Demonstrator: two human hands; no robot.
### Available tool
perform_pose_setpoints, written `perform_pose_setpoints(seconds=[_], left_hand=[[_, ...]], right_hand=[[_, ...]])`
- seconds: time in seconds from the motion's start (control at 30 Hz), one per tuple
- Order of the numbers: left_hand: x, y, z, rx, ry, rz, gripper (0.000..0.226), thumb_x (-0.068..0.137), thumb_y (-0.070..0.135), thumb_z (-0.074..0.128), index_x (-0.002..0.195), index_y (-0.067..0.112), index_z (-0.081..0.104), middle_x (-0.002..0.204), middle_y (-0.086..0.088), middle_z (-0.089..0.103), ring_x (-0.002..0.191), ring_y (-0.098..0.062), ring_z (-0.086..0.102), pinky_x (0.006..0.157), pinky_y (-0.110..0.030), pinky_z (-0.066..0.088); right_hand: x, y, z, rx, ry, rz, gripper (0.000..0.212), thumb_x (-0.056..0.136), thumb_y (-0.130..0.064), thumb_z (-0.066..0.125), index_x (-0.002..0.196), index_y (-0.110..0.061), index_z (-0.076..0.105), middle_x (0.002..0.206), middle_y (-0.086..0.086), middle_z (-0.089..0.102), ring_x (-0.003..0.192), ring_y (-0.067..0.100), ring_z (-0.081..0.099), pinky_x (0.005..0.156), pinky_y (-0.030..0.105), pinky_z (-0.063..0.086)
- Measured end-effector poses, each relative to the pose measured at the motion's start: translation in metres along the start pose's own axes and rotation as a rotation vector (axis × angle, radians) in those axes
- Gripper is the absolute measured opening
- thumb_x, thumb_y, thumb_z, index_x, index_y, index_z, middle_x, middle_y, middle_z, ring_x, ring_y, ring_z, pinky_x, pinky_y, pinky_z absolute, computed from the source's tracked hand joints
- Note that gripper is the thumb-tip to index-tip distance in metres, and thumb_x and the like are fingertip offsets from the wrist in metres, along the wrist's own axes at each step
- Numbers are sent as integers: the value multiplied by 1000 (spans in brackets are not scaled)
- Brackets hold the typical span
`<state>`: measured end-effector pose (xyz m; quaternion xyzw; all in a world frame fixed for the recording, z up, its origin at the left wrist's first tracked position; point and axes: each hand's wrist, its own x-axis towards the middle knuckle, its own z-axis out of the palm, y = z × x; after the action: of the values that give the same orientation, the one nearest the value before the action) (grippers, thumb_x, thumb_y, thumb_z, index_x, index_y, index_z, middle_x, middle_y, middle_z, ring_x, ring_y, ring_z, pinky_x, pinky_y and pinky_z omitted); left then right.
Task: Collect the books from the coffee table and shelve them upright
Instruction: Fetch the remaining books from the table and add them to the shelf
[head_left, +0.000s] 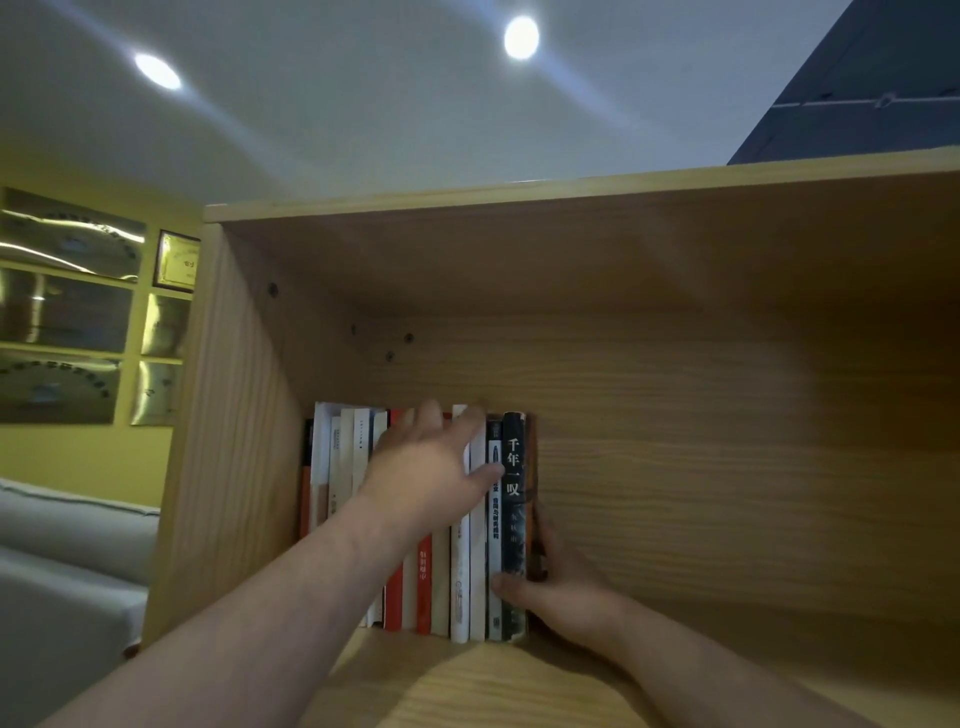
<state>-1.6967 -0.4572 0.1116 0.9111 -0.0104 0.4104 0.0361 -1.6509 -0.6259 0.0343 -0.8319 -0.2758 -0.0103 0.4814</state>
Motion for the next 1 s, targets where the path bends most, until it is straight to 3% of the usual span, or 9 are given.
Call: perform_pose_setpoints(seconds=[0.1, 0.2, 0.4, 0.5, 0.57, 0.63, 0.7, 0.83, 1.0], left_hand=[[14, 9, -8, -26, -125, -100, 69, 92, 62, 49, 152, 39, 25, 149, -8, 38, 140, -28, 32, 109, -45, 37], [12, 11, -5, -152, -63, -143, 56, 93, 51, 55, 145, 37, 40, 142, -7, 43, 135, -27, 37, 108, -45, 40], [4, 27, -19, -56, 89, -84, 21, 88, 28, 62, 108, 25, 63, 93, 6, 53, 91, -18, 56, 103, -46, 44], [3, 34, -27, -61, 92, -70, 10, 87, 24, 63, 97, 23, 65, 88, 6, 64, 81, -17, 60, 83, -37, 53], [0, 33, -30, -182, 104, -116, 26, 86, 23, 64, 112, 23, 69, 99, 3, 68, 88, -18, 63, 77, -33, 54], [-8, 30, -30, -313, 181, -137, 42, 86, 23, 64, 128, 23, 64, 119, 0, 65, 108, -19, 61, 87, -34, 53], [-19, 27, -26, -534, 241, -202, 51, 87, 20, 64, 136, 24, 53, 121, -1, 61, 107, -17, 61, 83, -30, 53], [-52, 26, 8, -687, 119, -327, 31, 86, 28, 71, 106, 36, 48, 96, 7, 64, 78, -6, 67, 61, -23, 59], [-77, 20, 30, -802, 111, -370, 11, 95, 28, 62, 102, 33, 57, 96, 10, 67, 82, 1, 65, 57, -16, 52]], right_hand=[[0, 1, -2, -15, -7, -14, 89, 92, -32, 72, 156, -47, 12, 151, -9, 49, 139, 15, 46, 105, 32, 37], [1, 2, -2, -41, 1, -21, 88, 92, -35, 71, 156, -47, 12, 152, -9, 49, 141, 16, 45, 112, 38, 35], [1, 6, -3, -49, 22, -41, 86, 92, -38, 71, 155, -51, 14, 142, -17, 55, 129, 6, 50, 112, 39, 35], [1, 9, -5, -44, -1, -58, 84, 92, -36, 71, 152, -54, 15, 110, -34, 54, 100, -12, 49, 102, 29, 36], [3, 12, -6, -51, 5, -63, 86, 91, -37, 72, 153, -53, 14, 108, -34, 50, 105, -8, 51, 103, 30, 37], [5, 14, -6, -56, 17, -71, 88, 90, -39, 73, 154, -52, 14, 112, -32, 50, 117, 1, 52, 106, 33, 38], [6, 16, -6, -51, 28, -78, 88, 88, -38, 75, 154, -51, 17, 109, -34, 52, 123, 7, 55, 109, 35, 41], [9, 16, -5, -44, 40, -79, 88, 87, -37, 77, 154, -48, 20, 115, -29, 52, 117, 5, 50, 102, 30, 40], [12, 18, -5, -43, 31, -91, 85, 86, -38, 77, 150, -52, 24, 120, -27, 55, 123, 7, 52, 108, 36, 44]])
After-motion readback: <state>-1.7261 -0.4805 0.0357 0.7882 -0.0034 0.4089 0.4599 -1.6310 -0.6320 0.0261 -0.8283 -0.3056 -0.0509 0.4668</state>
